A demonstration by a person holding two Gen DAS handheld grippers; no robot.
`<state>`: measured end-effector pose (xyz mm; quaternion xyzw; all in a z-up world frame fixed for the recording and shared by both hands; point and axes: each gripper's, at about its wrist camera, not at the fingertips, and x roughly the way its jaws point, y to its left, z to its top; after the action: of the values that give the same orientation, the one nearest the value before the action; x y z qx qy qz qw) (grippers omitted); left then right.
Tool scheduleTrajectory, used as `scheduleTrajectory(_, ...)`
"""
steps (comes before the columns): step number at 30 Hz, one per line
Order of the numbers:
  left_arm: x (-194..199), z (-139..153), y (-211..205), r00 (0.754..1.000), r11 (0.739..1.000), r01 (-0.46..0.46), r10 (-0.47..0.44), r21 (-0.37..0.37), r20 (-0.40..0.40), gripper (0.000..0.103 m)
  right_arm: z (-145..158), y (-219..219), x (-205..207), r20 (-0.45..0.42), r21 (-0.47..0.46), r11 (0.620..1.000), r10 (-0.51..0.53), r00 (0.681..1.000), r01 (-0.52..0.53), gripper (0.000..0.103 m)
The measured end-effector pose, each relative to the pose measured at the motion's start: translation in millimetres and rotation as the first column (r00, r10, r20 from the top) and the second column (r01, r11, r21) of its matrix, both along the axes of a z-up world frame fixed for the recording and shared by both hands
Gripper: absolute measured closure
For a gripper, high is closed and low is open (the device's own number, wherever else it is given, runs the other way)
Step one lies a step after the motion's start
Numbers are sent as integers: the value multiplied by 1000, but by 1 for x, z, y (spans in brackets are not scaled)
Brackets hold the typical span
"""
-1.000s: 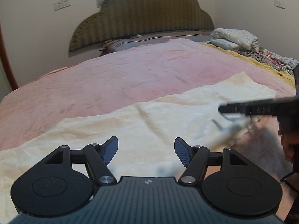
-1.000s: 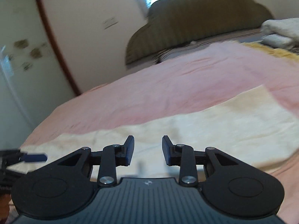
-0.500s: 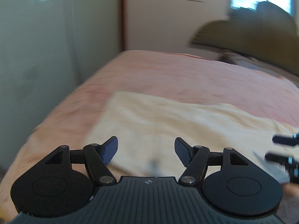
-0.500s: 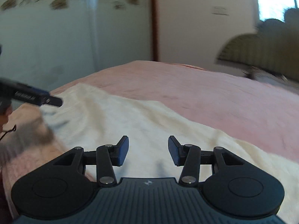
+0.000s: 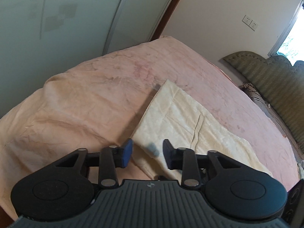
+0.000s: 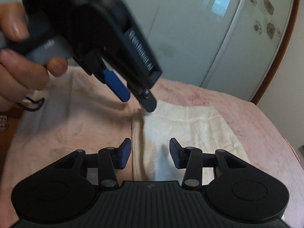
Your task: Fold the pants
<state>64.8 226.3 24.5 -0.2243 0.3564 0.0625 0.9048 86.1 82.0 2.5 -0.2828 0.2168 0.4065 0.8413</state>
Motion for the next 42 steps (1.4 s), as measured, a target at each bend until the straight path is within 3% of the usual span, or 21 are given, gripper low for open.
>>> scheduleTrajectory(2, 7, -6, -3, 999, 999, -31, 31, 40, -11, 94, -2, -2, 2, -16, 29, 999, -13, 1000, 13, 88)
scheduleTrajectory(4, 4, -10, 0, 999, 999, -43, 43, 28, 0, 97, 0, -4, 0, -20, 53, 998, -20, 1000, 21, 94)
scheduleTrajectory(8, -6, -8, -4, 998, 997, -52, 50, 57, 29, 98, 5, -3, -2, -65, 100, 995, -3, 998, 9, 96)
scheduleTrajectory(11, -2, -17, -10, 998, 989, -54, 56, 134, -9, 98, 4, 4, -7, -114, 112, 994, 30, 993, -18, 97)
scheduleTrajectory(13, 3, -24, -11, 998, 988, -50, 56, 147, -37, 98, -7, 9, -2, -193, 106, 994, 26, 981, -5, 96)
scheduleTrajectory(16, 0, -18, -11, 998, 986, -51, 54, 160, -19, 96, 8, -19, -6, -232, 214, 976, 15, 973, 36, 96)
scheduleTrajectory(18, -2, -13, -11, 998, 977, -65, 69, 202, -14, 95, 28, -53, -13, -209, 279, 956, -33, 977, 91, 96)
scheduleTrajectory(21, -4, -4, -12, 993, 953, -110, 116, 282, -6, 91, 42, -115, -22, -158, 264, 930, -219, 963, 255, 92)
scheduleTrajectory(24, -8, 11, -25, 990, 928, -139, 133, 347, 40, 88, 34, -181, -32, -145, 184, 867, -443, 885, 464, 84)
scheduleTrajectory(26, -6, 22, -49, 995, 907, -88, 62, 412, 77, 88, 24, -222, -39, -185, 148, 803, -552, 813, 578, 79)
scheduleTrajectory(29, 2, 29, -91, 992, 901, 38, -87, 433, 93, 83, 1, -274, -55, -287, 91, 699, -664, 690, 710, 70)
scheduleTrajectory(32, 12, 30, -136, 974, 890, 154, -210, 430, 87, 78, 6, -310, -86, -288, 180, 582, -739, 609, 793, 70)
scheduleTrajectory(33, 15, 29, -152, 964, 881, 198, -254, 429, 78, 77, 9, -323, -94, -298, 224, 537, -757, 582, 813, 69)
scheduleTrajectory(34, 18, 28, -169, 948, 867, 254, -310, 428, 66, 77, 13, -336, -100, -319, 254, 498, -766, 558, 829, 60)
scheduleTrajectory(35, 19, 24, -186, 931, 852, 307, -362, 425, 54, 74, 13, -348, -103, -338, 254, 479, -770, 541, 840, 49)
scheduleTrajectory(36, 20, 20, -201, 912, 834, 352, -408, 424, 45, 70, 11, -363, -100, -342, 227, 465, -784, 517, 856, 28)
scheduleTrajectory(39, 16, 7, -247, 861, 766, 442, -508, 466, 18, 65, -4, -395, -117, -288, 114, 401, -862, 417, 909, 25)
scheduleTrajectory(40, 14, 4, -260, 846, 746, 463, -533, 479, 12, 65, -1, -407, -130, -284, 145, 377, -870, 404, 915, 25)
scheduleTrajectory(42, 12, -3, -283, 816, 713, 506, -578, 486, 0, 64, 3, -430, -147, -288, 174, 305, -894, 344, 936, 25)
